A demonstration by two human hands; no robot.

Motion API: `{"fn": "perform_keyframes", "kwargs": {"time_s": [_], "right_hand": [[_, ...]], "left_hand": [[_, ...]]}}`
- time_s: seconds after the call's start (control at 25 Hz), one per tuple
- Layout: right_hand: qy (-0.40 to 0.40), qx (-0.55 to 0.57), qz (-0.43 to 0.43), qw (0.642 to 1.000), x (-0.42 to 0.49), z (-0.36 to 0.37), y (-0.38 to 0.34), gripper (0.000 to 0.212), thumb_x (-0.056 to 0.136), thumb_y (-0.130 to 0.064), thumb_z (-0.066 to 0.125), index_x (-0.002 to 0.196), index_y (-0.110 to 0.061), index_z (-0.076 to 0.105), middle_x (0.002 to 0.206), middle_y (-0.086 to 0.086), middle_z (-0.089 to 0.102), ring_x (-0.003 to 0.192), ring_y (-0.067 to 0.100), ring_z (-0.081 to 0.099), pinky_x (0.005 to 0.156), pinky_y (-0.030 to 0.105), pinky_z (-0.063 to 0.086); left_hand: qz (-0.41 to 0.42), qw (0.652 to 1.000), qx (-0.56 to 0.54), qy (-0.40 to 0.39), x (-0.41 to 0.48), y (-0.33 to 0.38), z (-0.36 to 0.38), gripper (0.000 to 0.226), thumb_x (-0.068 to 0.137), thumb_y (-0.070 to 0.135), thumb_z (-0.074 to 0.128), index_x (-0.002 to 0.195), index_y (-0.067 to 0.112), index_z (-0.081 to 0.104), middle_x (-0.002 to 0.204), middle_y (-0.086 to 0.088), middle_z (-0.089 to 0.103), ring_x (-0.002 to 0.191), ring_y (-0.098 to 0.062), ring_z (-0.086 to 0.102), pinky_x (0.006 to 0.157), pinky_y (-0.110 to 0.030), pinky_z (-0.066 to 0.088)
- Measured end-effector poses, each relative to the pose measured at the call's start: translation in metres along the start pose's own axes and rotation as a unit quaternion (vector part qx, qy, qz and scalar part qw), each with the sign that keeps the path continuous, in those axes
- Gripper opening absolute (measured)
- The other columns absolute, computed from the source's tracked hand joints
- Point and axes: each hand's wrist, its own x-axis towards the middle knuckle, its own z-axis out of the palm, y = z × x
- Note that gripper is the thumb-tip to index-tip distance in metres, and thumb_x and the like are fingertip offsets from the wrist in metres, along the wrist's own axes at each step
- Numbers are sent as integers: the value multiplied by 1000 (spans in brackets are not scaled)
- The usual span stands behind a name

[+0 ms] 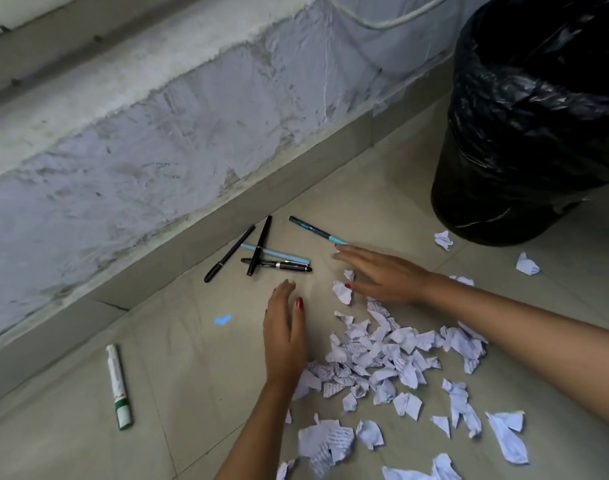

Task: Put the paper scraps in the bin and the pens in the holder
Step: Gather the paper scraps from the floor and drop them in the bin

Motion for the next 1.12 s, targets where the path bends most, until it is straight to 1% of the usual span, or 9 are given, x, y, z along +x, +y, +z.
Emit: {"fn": "perform_keyframes", "kwargs": {"time_s": [0.16, 0.32, 0.52, 0.64, 0.72, 0.84, 0.92, 1.0, 1.12], "right_hand": [[-34, -117, -5, 992, 14, 11, 0, 57, 95, -36, 40, 144, -22, 13, 156, 5, 15, 143, 17, 13, 116, 36, 16], [-24, -24, -41, 999, -53, 21, -33, 46, 92, -34, 47, 135, -20, 37, 129, 9, 58, 114, 22, 55, 95, 34, 44], [223, -88, 24, 971, -80, -14, 22, 33, 85, -20, 49, 113, -6, 60, 116, 17, 65, 107, 28, 61, 95, 24, 36], [155, -99, 203, 962, -82, -20, 58, 56, 90, -40, 39, 136, -7, 36, 148, 19, 31, 138, 30, 28, 112, 37, 23], [80, -97, 168, 978, -97, -5, 46, 74, 81, -57, 18, 140, -13, 27, 154, 13, 20, 141, 18, 13, 116, 40, 19], [35, 36, 71, 996, -129, 16, -3, 63, 83, -58, 29, 137, -26, 36, 147, -2, 36, 133, 3, 28, 110, 22, 24], [109, 31, 79, 990, -144, 8, 1, 51, 87, -48, 37, 129, -23, 48, 139, -4, 46, 130, 4, 34, 108, 15, 22], [236, -59, 174, 954, -162, -5, 40, 51, 87, -44, 35, 123, -12, 53, 132, 8, 54, 128, 18, 40, 108, 27, 28], [217, -140, 314, 913, -190, -14, 86, 65, 83, -51, 26, 129, -9, 43, 143, 17, 40, 134, 33, 33, 108, 51, 29]], "left_hand": [[57, 993, 47, -94, 18, 6, -5, 47, 86, 42, 40, 126, 17, 45, 134, -7, 50, 124, -21, 45, 105, -44, 37], [104, 979, 49, -170, 15, 7, 14, 51, 88, 41, 42, 135, 21, 34, 144, -1, 40, 133, -15, 34, 111, -46, 31], [75, 959, 96, -256, 21, 21, 51, 60, 86, 49, 29, 141, 26, 18, 153, 3, 21, 141, -13, 14, 116, -53, 8], [89, 950, 106, -281, 38, 43, 72, 63, 85, 50, 30, 142, 27, 15, 155, 1, 18, 142, -14, 12, 116, -54, 5], [109, 942, 89, -304, 39, 53, 80, 64, 84, 52, 34, 141, 28, 16, 154, 1, 20, 141, -15, 14, 116, -53, 9], [108, 935, 41, -336, 25, 51, 77, 67, 81, 53, 43, 140, 26, 23, 151, -1, 28, 137, -16, 25, 115, -47, 21], [117, 934, 45, -334, 19, 39, 69, 64, 81, 44, 49, 138, 22, 30, 148, -3, 35, 133, -18, 33, 112, -42, 30], [120, 944, 29, -305, 17, 32, 61, 57, 83, 34, 54, 135, 20, 36, 144, -3, 40, 130, -19, 38, 109, -39, 34], [72, 966, -20, -247, 22, 29, 47, 47, 90, 15, 56, 134, 17, 38, 136, 5, 39, 129, -19, 38, 106, -33, 32]]}}
